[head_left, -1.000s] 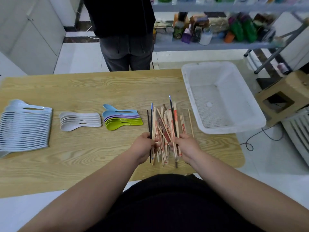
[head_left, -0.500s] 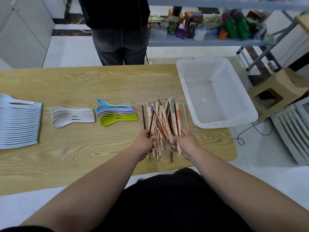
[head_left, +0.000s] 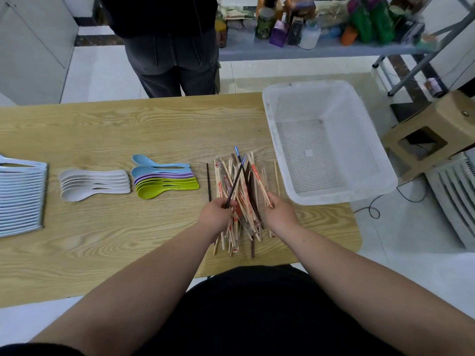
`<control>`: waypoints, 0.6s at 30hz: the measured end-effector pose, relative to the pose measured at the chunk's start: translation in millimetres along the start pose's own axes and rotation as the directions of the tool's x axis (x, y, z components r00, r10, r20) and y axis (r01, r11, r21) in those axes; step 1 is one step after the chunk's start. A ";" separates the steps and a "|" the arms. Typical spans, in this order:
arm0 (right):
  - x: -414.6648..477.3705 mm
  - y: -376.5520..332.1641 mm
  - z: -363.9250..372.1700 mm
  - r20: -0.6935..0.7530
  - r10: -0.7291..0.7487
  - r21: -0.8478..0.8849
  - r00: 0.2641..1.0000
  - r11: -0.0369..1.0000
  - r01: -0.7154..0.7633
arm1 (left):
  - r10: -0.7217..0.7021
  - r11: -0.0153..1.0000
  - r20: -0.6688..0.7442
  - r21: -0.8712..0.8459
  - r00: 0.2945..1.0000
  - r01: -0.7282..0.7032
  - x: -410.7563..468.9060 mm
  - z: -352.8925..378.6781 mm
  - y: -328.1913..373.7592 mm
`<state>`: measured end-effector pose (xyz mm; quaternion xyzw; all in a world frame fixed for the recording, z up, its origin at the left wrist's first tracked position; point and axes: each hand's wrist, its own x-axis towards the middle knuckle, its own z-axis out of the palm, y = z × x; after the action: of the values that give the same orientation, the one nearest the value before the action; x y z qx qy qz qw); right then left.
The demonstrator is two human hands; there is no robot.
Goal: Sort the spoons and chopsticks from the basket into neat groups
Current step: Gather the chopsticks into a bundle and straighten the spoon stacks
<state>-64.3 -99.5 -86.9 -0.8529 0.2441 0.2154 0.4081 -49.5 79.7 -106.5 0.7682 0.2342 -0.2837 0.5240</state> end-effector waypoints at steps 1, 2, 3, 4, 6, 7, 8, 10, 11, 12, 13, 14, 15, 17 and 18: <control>1.2 -0.1 0.1 0.012 -0.005 -0.016 1.000 1.000 0.006 | 0.000 1.000 -0.012 0.006 1.000 0.000 1.6 -0.4 -0.7; 1.8 -0.4 0.6 0.026 -0.012 -0.030 1.000 0.999 0.013 | 0.006 1.000 -0.020 0.011 1.000 -0.006 2.9 -0.9 -1.2; 2.3 -0.2 0.5 0.038 -0.021 -0.038 0.999 0.999 0.023 | 0.021 1.000 -0.026 0.015 0.999 -0.020 5.0 -0.8 -2.0; 2.6 -0.4 0.8 0.047 -0.028 -0.040 0.998 0.999 0.030 | 0.034 0.999 -0.029 0.030 0.999 -0.033 6.7 -0.8 -2.4; 3.5 -0.2 0.4 0.056 -0.036 -0.042 0.998 0.998 0.039 | 0.059 0.995 -0.035 0.080 0.998 -0.056 8.6 -0.5 -1.7; 4.3 -0.1 0.0 0.058 -0.036 -0.044 0.998 0.998 0.038 | 0.077 0.990 -0.036 0.118 0.996 -0.073 9.5 -0.4 -1.1; 5.0 0.1 -0.3 0.059 -0.032 -0.045 0.998 0.998 0.034 | 0.100 0.981 -0.037 0.168 0.994 -0.092 9.9 0.0 -0.3; 6.8 2.3 -0.2 0.056 -0.019 -0.042 0.998 0.999 0.022 | 0.138 0.956 -0.056 0.269 0.989 -0.118 10.4 0.2 0.5; 7.4 3.7 0.3 0.053 -0.012 -0.037 0.999 0.999 0.014 | 0.147 0.947 -0.067 0.296 0.987 -0.121 10.6 0.3 1.1; 7.3 4.9 1.0 0.050 -0.008 -0.036 0.999 0.999 0.010 | 0.151 0.943 -0.069 0.308 0.986 -0.123 10.4 0.1 1.6; 6.9 5.8 1.5 0.049 -0.008 -0.038 0.999 0.999 0.010 | 0.156 0.938 -0.055 0.323 0.986 -0.130 10.4 0.6 2.0; 6.4 6.2 2.3 0.048 -0.009 -0.041 0.999 0.999 0.011 | 0.162 0.928 -0.020 0.342 0.986 -0.146 9.4 1.5 2.7; 6.3 7.1 2.8 0.045 -0.011 -0.043 0.999 0.999 0.013 | 0.171 0.919 0.024 0.357 0.985 -0.168 7.7 3.0 4.2; 6.7 8.8 3.5 0.032 -0.009 -0.037 0.999 0.999 0.010 | 0.202 0.893 0.107 0.388 0.973 -0.228 4.0 6.5 9.0; 7.1 9.8 3.7 0.026 -0.007 -0.032 1.000 0.999 0.007 | 0.228 0.870 0.135 0.416 0.964 -0.264 3.1 7.7 12.2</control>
<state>-65.1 -103.5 -98.9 -0.8573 0.2323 0.2291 0.3982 -40.7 68.5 -102.7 0.8761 0.0446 -0.2905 0.3822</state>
